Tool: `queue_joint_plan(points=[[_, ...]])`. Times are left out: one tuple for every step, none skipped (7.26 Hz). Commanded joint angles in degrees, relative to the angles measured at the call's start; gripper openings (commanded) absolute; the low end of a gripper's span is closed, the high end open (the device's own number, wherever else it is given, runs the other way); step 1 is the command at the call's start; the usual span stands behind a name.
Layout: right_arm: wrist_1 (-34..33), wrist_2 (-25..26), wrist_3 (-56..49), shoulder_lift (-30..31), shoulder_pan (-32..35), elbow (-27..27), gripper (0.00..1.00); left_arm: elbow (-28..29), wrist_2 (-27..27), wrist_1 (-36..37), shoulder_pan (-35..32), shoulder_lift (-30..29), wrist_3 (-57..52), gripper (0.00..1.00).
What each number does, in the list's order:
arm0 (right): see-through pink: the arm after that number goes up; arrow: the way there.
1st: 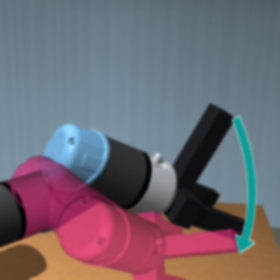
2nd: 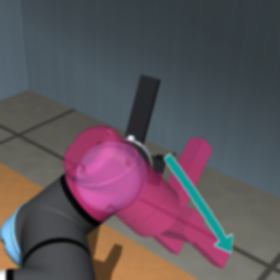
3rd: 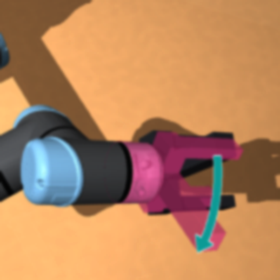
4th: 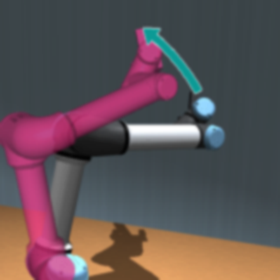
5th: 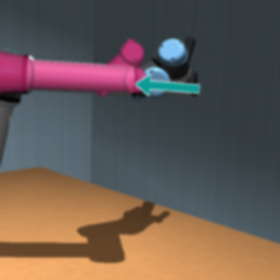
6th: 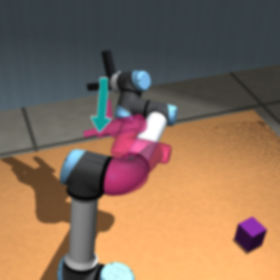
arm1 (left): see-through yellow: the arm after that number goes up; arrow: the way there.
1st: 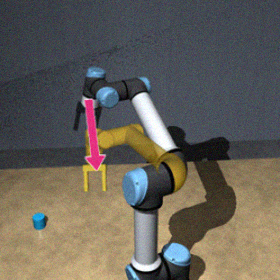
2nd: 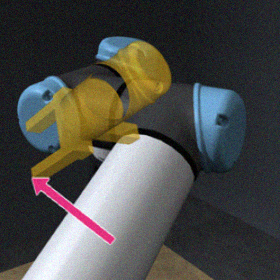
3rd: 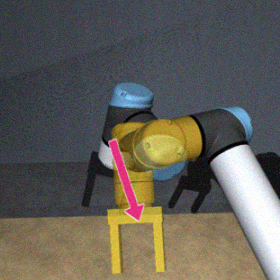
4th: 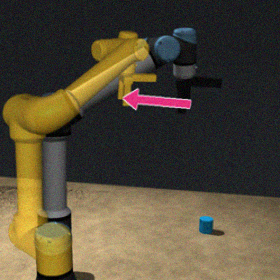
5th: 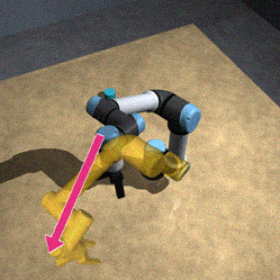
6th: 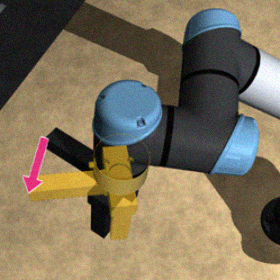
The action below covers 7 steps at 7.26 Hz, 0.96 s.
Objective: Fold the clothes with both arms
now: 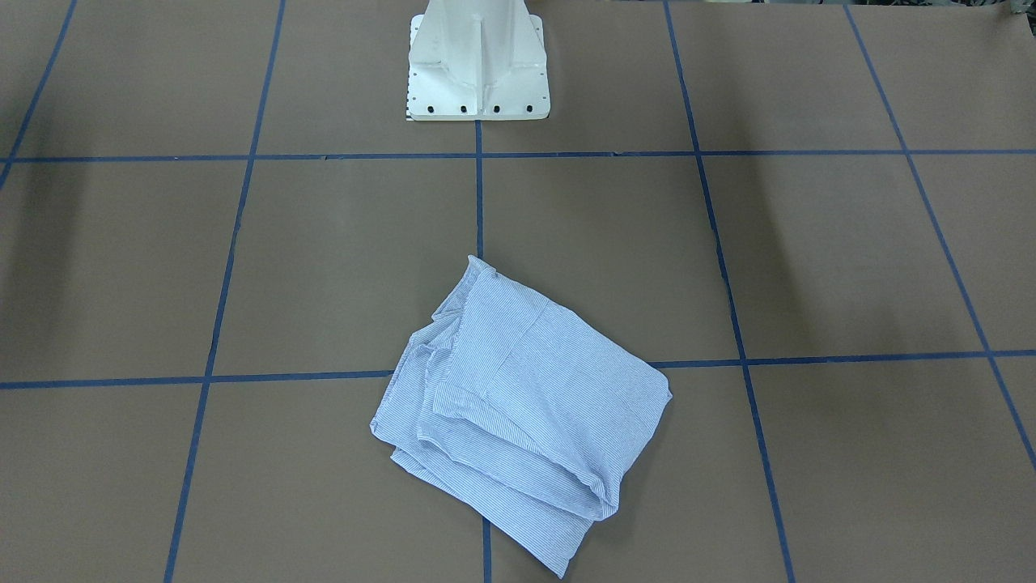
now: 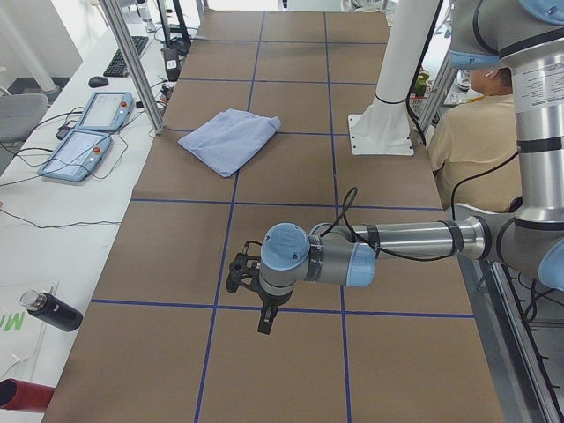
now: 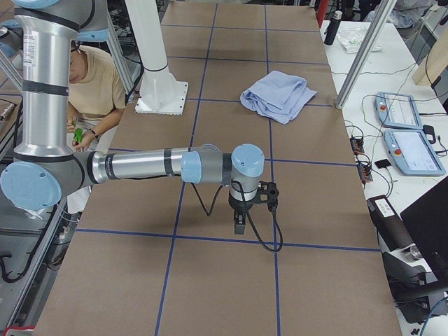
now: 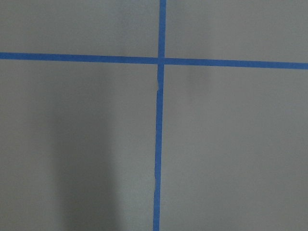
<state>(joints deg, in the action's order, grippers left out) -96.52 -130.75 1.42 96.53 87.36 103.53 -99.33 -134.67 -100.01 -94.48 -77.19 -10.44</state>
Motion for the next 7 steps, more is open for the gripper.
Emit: queue_joint_plan(points=[[0.01,-0.04,0.08,0.15,0.00,0.61,1.00,0.10,0.02,-0.01,0.00,0.11,0.24,1.00],[-0.08,-0.04,0.34,0.15,0.00,0.62,1.00,0.19,0.11,-0.01,0.00,0.11,0.25,1.00],[-0.08,-0.12,0.52,0.15,0.00,0.62,1.00,0.37,0.11,0.08,0.00,0.19,0.16,1.00],[-0.08,-0.38,0.69,0.15,0.00,0.62,1.00,0.46,0.02,0.08,0.00,0.80,0.16,1.00],[-0.08,-0.65,0.69,0.15,0.00,0.79,1.00,0.46,0.02,0.08,0.00,0.90,0.16,1.00],[-0.16,-0.65,0.78,0.15,0.00,0.79,1.00,0.28,0.11,0.08,0.00,1.25,0.16,1.00],[-0.16,-0.65,0.78,0.24,0.00,0.79,1.00,0.46,0.11,0.08,0.00,1.34,0.16,1.00]])
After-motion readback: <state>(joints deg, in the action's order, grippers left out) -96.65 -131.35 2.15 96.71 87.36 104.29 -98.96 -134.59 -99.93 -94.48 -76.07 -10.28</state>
